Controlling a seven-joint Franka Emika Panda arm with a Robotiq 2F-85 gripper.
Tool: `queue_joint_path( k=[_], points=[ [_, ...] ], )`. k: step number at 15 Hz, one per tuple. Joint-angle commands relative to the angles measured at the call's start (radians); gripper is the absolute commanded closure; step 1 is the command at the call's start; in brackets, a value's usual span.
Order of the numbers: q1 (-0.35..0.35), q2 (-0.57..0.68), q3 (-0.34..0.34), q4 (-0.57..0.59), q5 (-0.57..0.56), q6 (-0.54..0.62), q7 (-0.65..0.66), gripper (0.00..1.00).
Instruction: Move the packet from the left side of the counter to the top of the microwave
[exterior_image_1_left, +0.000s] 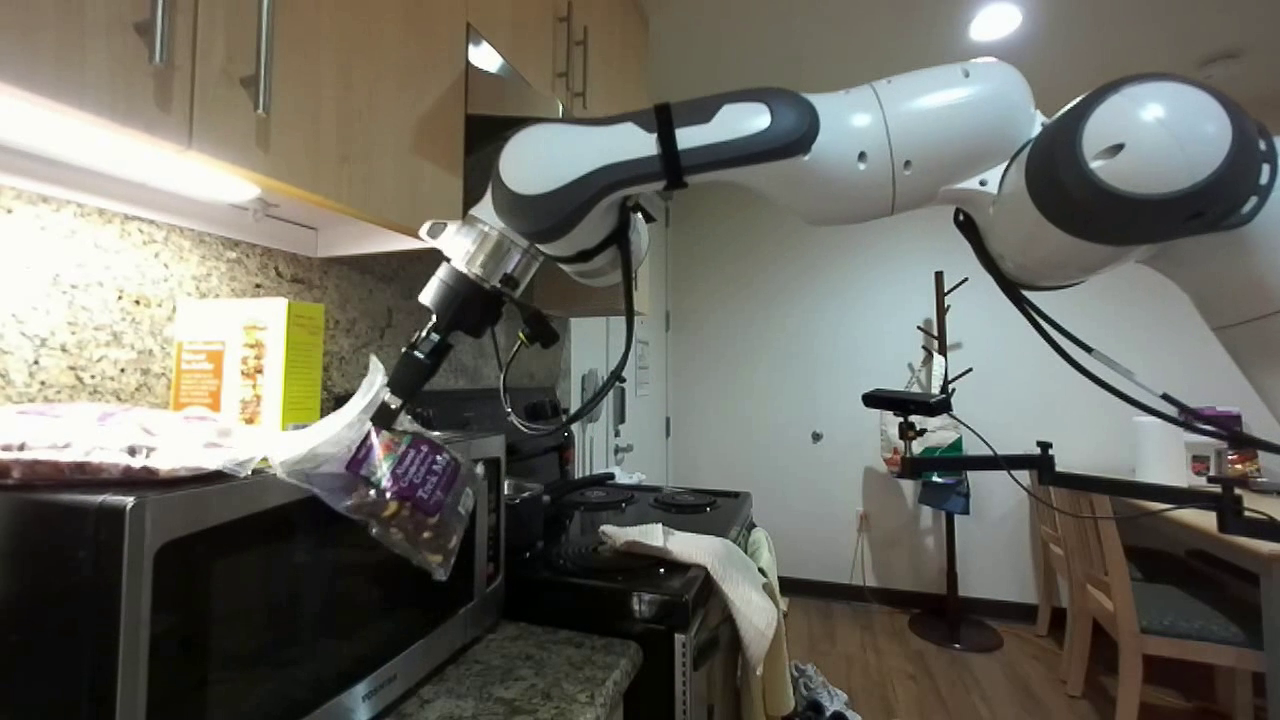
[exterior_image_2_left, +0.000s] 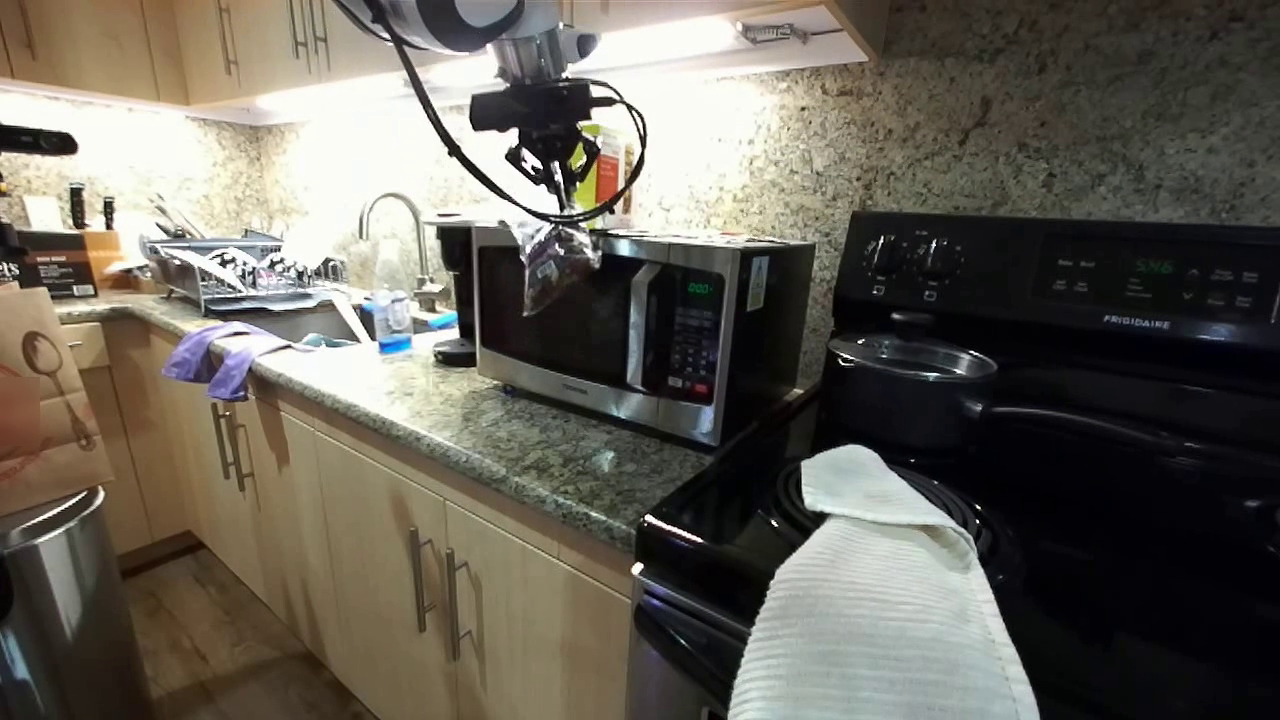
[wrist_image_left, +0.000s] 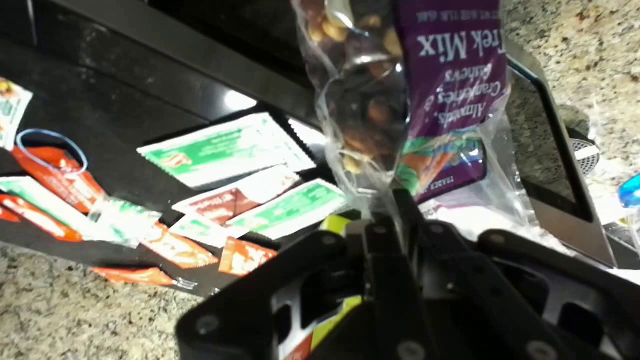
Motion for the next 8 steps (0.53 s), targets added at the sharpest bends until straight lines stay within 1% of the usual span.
queue_joint_path(
  k=[1, 3, 5, 8],
  points=[
    [0.010, -0.027, -0.010, 0.057, -0.022, 0.034, 0.016, 0.92],
    [0.017, -0.013, -0.024, 0.108, -0.041, 0.099, 0.036, 0.92],
    [0.032, 0.004, -0.050, 0.162, -0.084, 0.151, 0.050, 0.92],
    [0.061, 0.032, -0.114, 0.232, -0.175, 0.224, 0.115, 0.92]
  ],
)
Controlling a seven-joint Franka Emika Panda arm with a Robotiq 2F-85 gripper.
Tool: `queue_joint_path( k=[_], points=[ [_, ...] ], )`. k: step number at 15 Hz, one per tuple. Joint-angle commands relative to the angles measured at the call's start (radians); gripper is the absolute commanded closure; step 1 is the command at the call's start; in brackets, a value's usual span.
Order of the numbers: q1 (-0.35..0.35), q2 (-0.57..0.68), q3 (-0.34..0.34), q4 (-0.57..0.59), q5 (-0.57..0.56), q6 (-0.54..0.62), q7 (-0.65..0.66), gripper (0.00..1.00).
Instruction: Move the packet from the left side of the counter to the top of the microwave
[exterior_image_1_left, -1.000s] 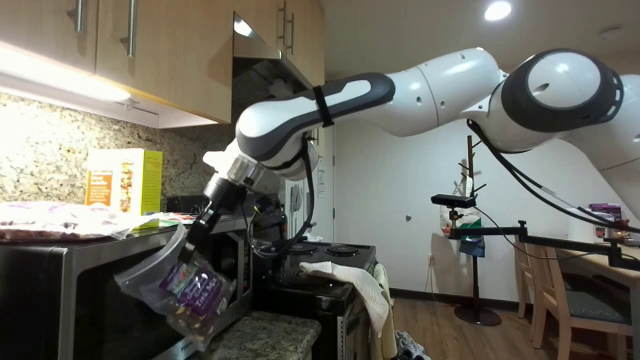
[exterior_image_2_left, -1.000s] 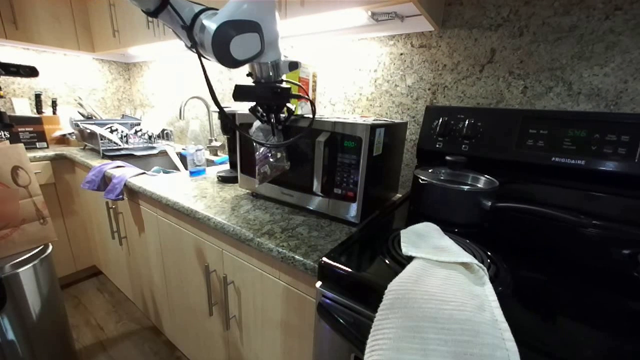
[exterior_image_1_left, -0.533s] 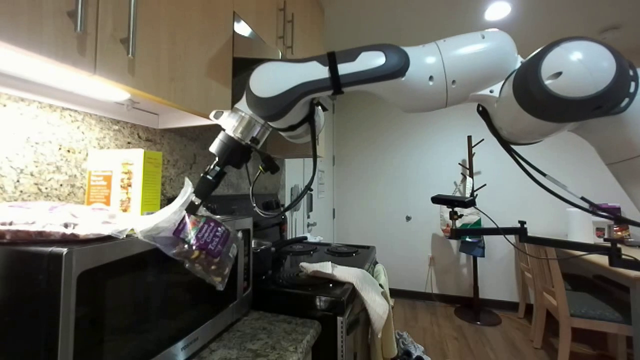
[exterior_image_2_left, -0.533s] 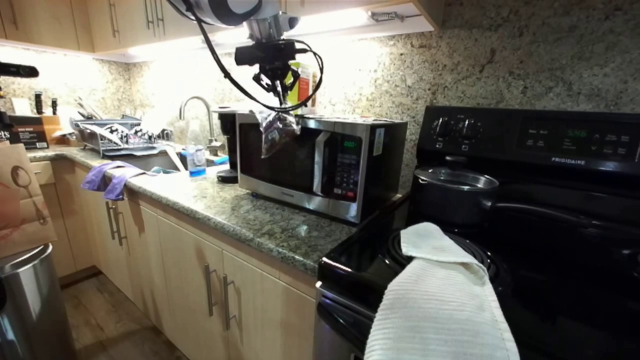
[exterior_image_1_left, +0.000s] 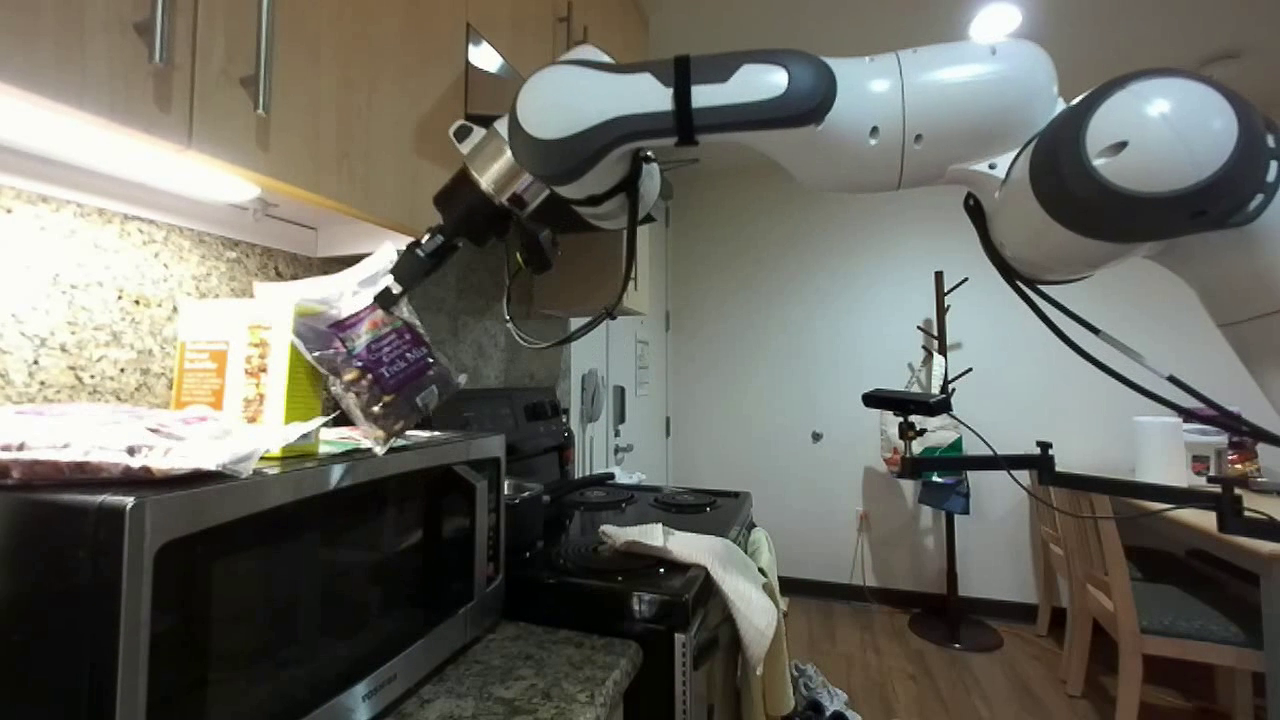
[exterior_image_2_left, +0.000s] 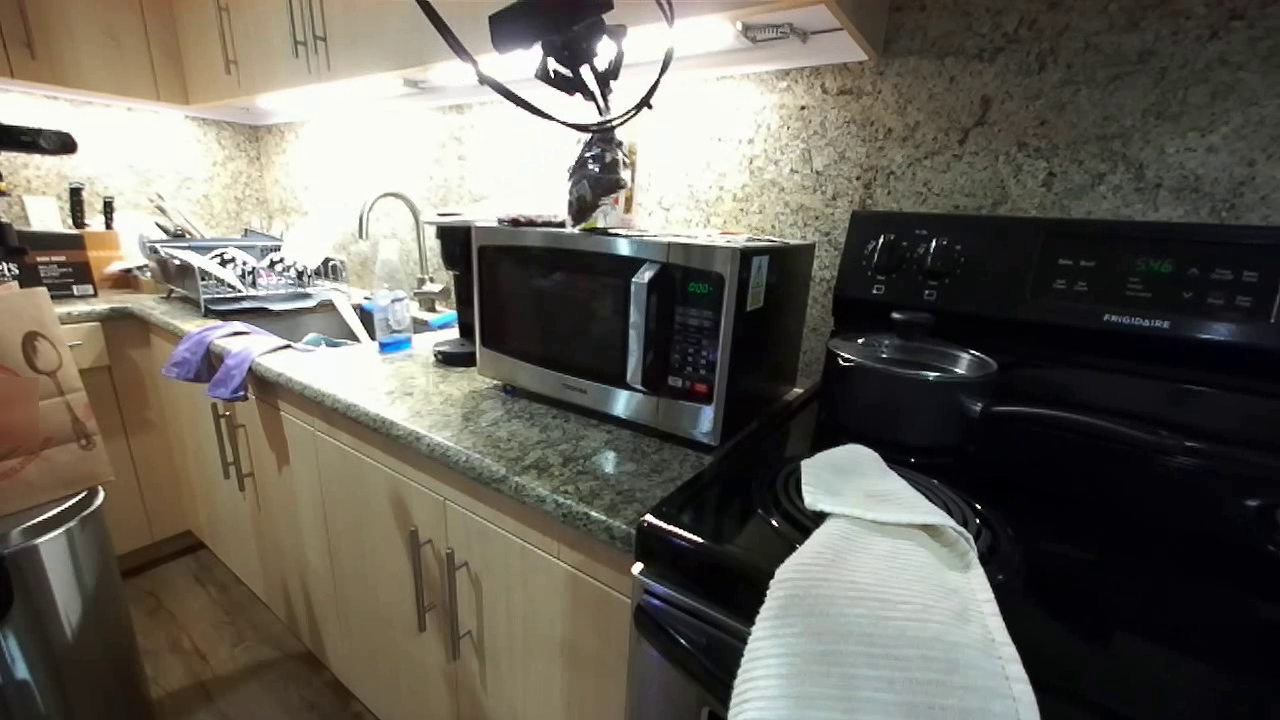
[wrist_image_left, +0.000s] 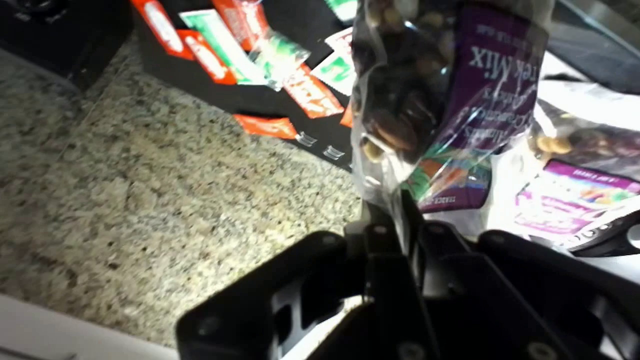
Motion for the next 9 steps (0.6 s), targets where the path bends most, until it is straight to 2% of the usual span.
queue_joint_path(
  k=[1, 5, 9],
  points=[
    [0.042, 0.058, -0.081, 0.115, -0.118, 0.096, 0.102, 0.92],
    [0.080, 0.120, -0.187, 0.162, -0.229, 0.185, 0.214, 0.93],
    [0.090, 0.201, -0.240, 0.160, -0.246, 0.226, 0.264, 0.92]
  ],
)
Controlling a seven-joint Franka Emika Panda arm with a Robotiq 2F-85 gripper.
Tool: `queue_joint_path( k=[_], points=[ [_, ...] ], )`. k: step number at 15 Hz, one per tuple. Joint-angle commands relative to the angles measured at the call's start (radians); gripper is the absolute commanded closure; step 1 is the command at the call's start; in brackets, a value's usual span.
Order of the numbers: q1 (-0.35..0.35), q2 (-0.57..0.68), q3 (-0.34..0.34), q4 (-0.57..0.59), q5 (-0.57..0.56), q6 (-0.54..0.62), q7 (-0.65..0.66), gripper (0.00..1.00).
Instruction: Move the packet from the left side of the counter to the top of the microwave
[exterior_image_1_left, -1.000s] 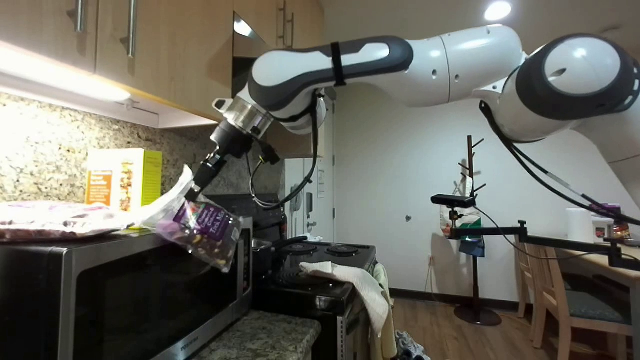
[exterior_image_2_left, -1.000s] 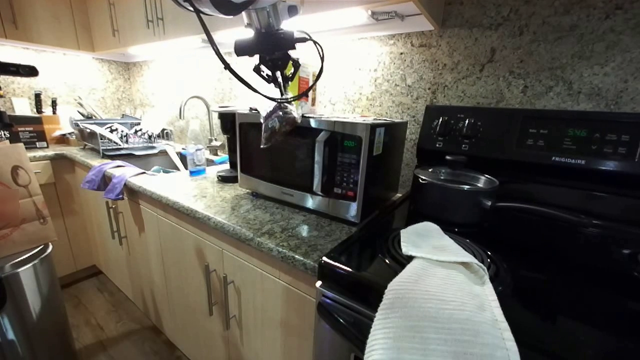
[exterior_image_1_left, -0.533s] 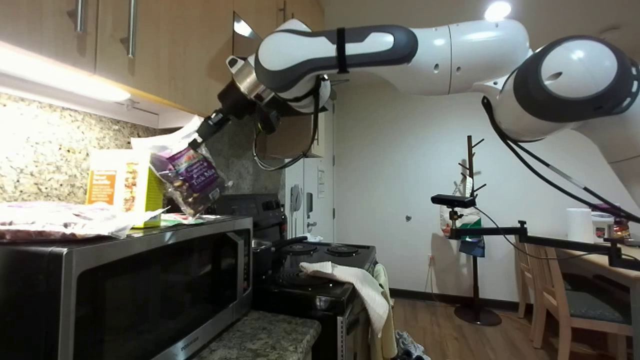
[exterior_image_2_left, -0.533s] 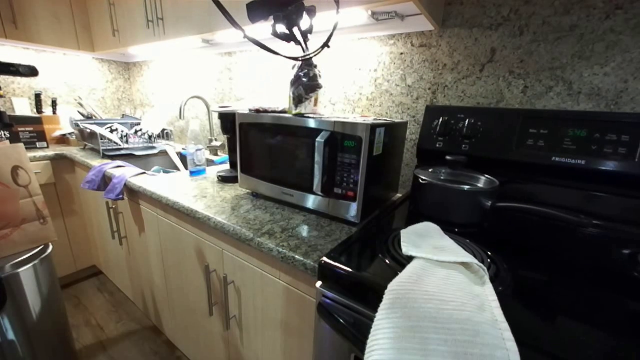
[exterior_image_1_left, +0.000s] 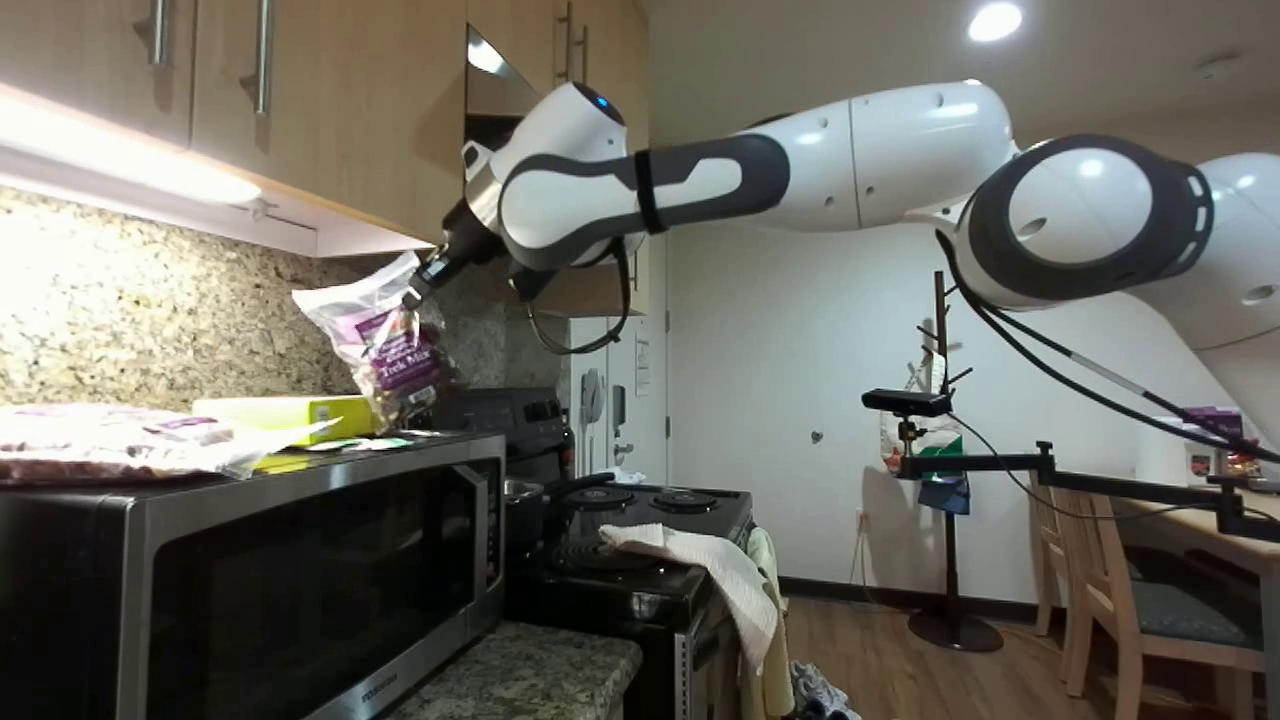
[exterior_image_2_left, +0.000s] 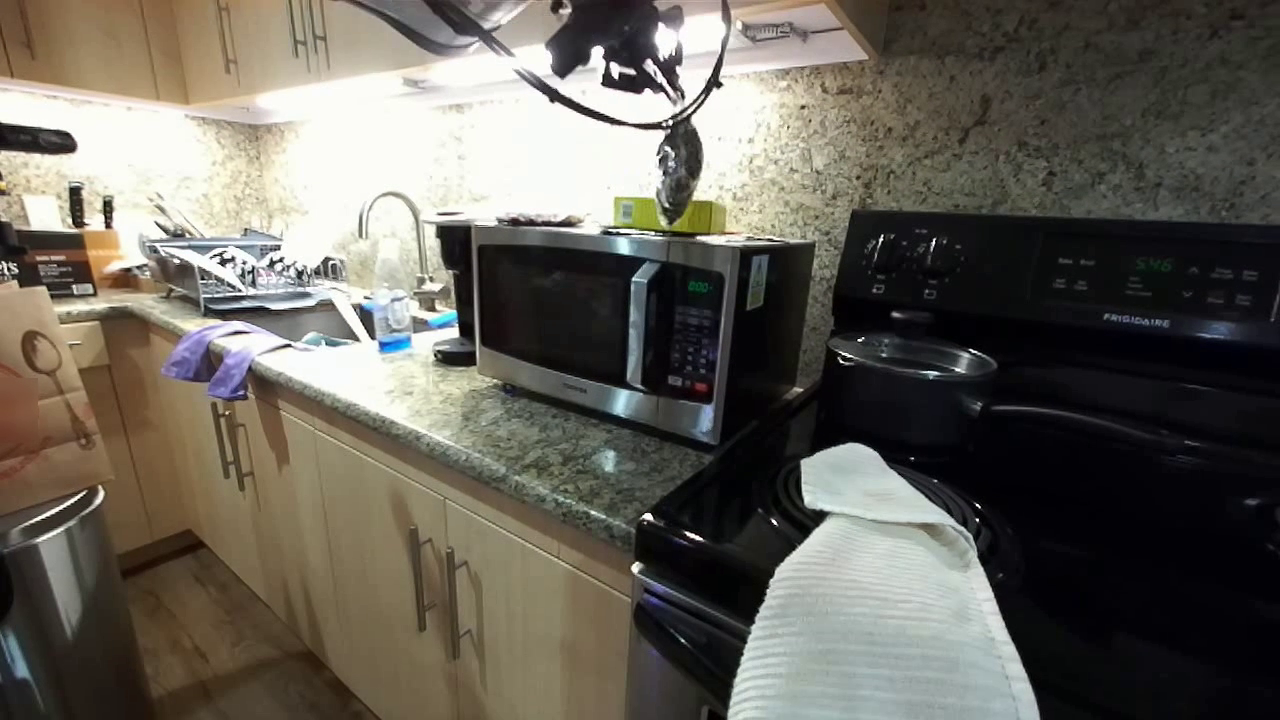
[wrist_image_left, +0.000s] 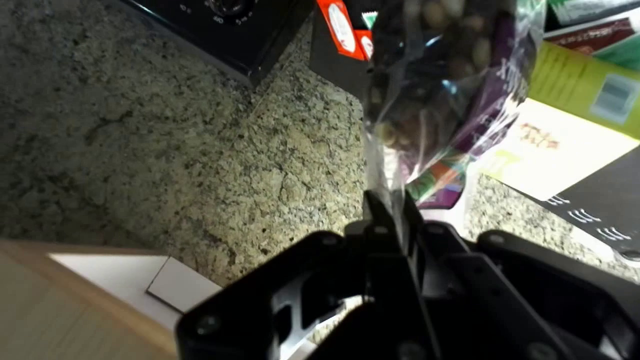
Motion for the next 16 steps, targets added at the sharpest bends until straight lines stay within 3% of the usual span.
queue_joint_path(
  k=[1, 8, 9, 11, 16],
  points=[
    [0.012, 0.099, -0.040, 0.055, -0.019, 0.039, 0.059, 0.92],
    [0.010, 0.135, -0.031, 0.070, 0.014, -0.051, 0.066, 0.92],
    [0.019, 0.136, -0.047, 0.078, 0.002, -0.064, 0.089, 0.67],
    [0.022, 0.131, -0.048, 0.094, -0.001, -0.078, 0.081, 0.62],
    [0.031, 0.128, -0.054, 0.139, -0.007, -0.093, 0.079, 0.30]
  ],
)
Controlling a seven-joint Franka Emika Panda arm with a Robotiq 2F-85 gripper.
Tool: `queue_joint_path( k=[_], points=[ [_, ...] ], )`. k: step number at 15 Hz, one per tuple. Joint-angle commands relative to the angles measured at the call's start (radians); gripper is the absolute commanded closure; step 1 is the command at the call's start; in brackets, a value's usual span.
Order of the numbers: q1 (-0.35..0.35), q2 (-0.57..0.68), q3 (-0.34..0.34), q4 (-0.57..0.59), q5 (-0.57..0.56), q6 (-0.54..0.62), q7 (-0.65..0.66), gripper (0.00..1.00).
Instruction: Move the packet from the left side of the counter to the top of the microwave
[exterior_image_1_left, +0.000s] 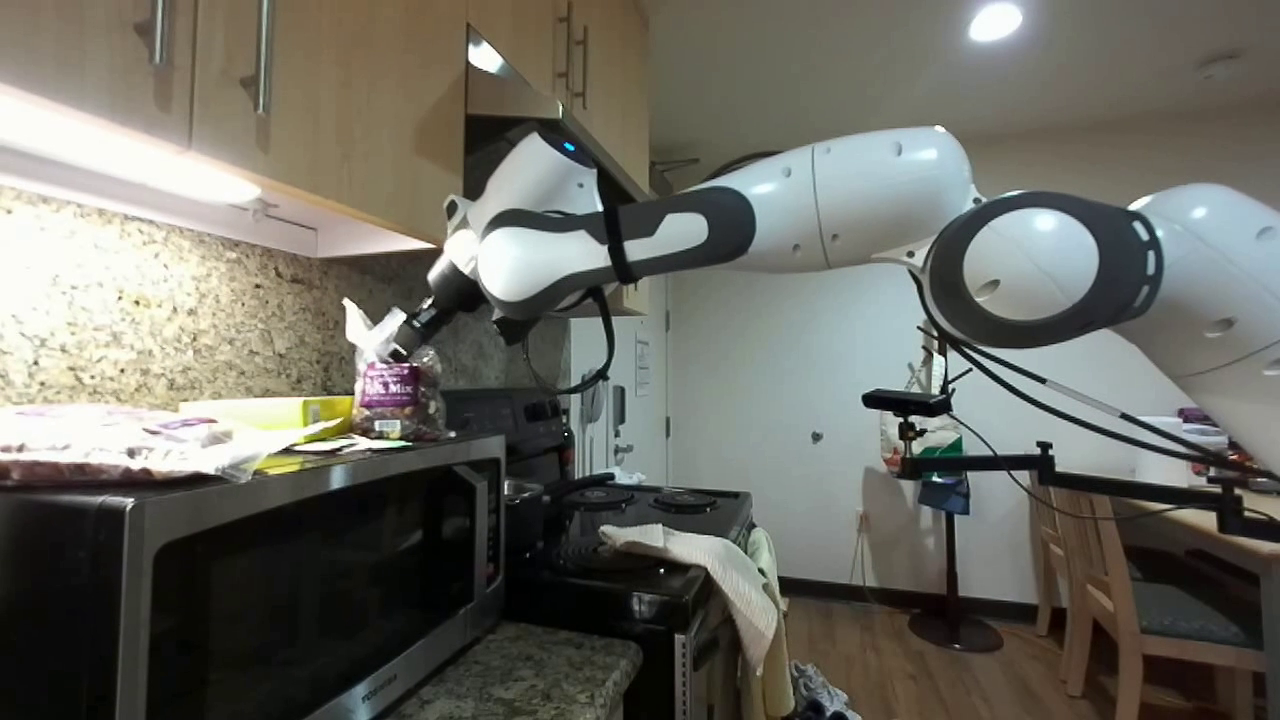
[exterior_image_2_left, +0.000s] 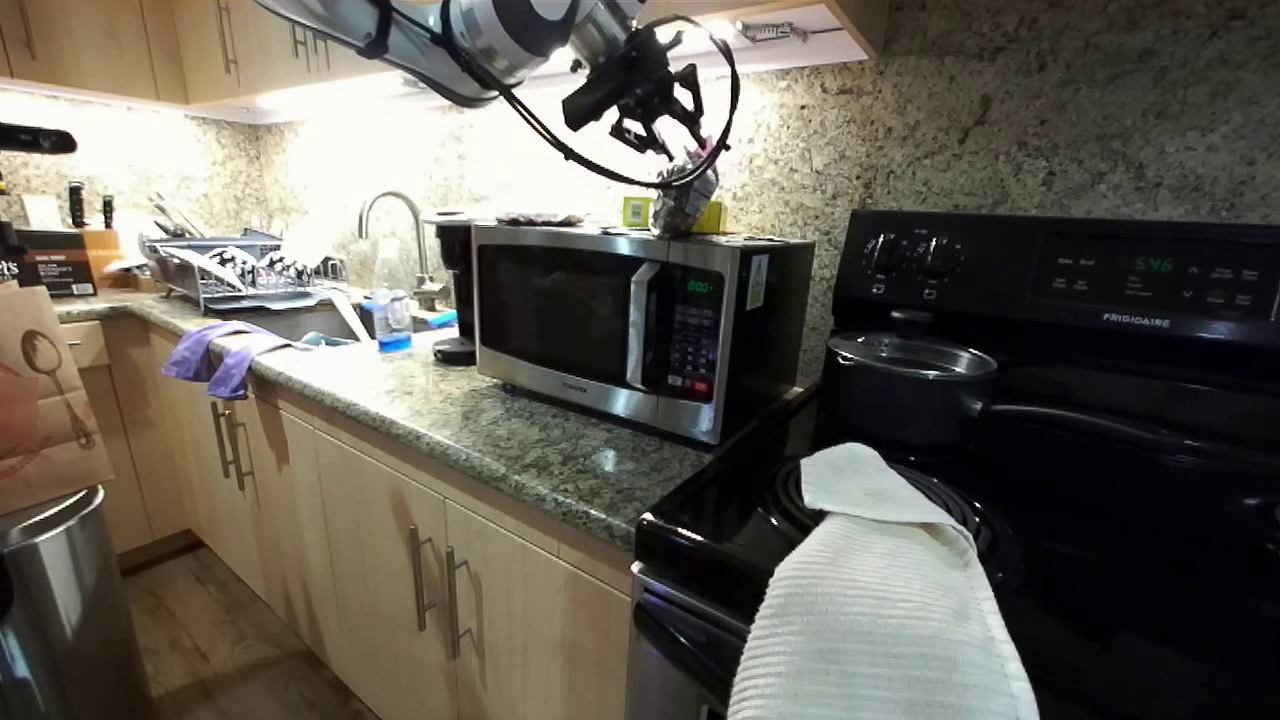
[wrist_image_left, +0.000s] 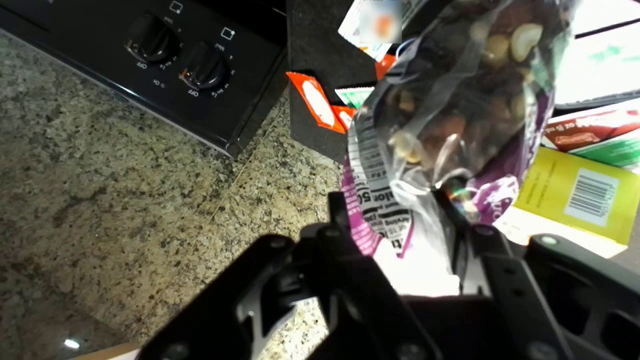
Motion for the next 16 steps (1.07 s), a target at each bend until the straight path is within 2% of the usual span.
queue_joint_path(
  k=[1, 4, 5, 16],
  points=[
    [0.017, 0.012, -0.015, 0.062, -0.012, -0.031, 0.020, 0.24],
    [0.017, 0.016, -0.009, 0.085, 0.000, -0.040, 0.017, 0.03],
    [0.018, 0.022, -0.010, 0.092, -0.001, -0.043, 0.019, 0.01],
    [0.022, 0.032, -0.059, 0.168, -0.005, -0.062, 0.037, 0.00]
  ],
)
